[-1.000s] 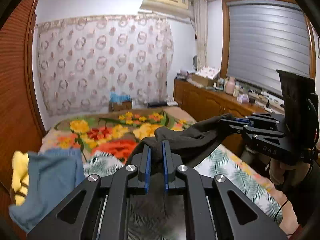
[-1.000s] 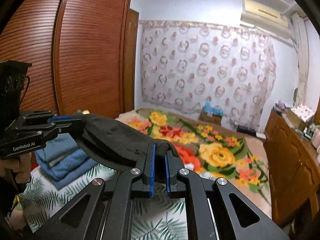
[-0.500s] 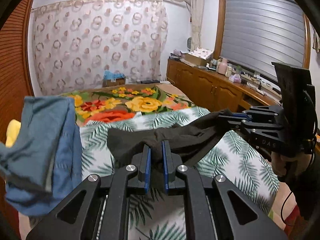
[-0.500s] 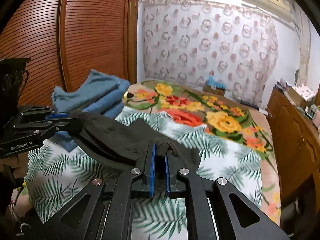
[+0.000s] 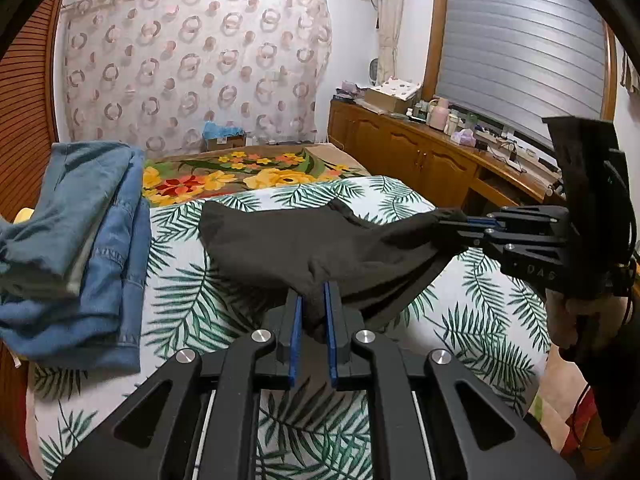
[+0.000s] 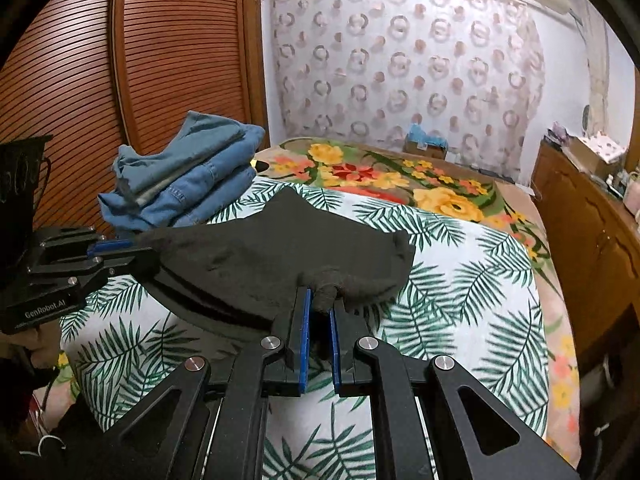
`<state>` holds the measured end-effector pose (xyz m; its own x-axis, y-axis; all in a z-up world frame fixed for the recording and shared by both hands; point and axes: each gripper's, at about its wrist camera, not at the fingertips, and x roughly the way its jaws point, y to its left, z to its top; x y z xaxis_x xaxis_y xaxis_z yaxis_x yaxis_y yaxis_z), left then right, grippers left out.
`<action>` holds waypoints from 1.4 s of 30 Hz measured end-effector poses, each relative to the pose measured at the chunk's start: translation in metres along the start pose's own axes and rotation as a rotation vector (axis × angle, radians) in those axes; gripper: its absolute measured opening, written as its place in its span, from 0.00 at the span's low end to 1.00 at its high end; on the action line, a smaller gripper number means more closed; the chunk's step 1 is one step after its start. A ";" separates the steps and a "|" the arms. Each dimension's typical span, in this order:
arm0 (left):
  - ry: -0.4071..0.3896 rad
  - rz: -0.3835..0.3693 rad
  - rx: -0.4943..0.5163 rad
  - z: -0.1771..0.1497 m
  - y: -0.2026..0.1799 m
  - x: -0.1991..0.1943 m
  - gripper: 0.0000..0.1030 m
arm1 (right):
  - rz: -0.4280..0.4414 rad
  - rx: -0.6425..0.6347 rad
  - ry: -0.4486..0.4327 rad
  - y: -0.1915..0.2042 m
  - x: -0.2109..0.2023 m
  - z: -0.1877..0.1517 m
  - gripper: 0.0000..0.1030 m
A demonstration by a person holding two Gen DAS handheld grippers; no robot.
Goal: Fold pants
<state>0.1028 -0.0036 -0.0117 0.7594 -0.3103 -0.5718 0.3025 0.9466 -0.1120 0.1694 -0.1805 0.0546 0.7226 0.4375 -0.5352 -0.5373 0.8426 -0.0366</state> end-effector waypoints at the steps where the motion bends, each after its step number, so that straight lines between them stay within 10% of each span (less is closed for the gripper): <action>1: 0.001 0.003 -0.001 -0.003 -0.001 0.000 0.11 | -0.001 0.002 -0.002 0.001 -0.001 -0.003 0.08; 42: -0.005 -0.051 -0.018 -0.045 -0.033 -0.047 0.11 | 0.056 0.074 -0.021 0.020 -0.046 -0.068 0.08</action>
<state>0.0311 -0.0160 -0.0178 0.7462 -0.3582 -0.5611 0.3300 0.9311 -0.1555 0.0956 -0.2056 0.0211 0.7017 0.4902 -0.5171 -0.5440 0.8373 0.0555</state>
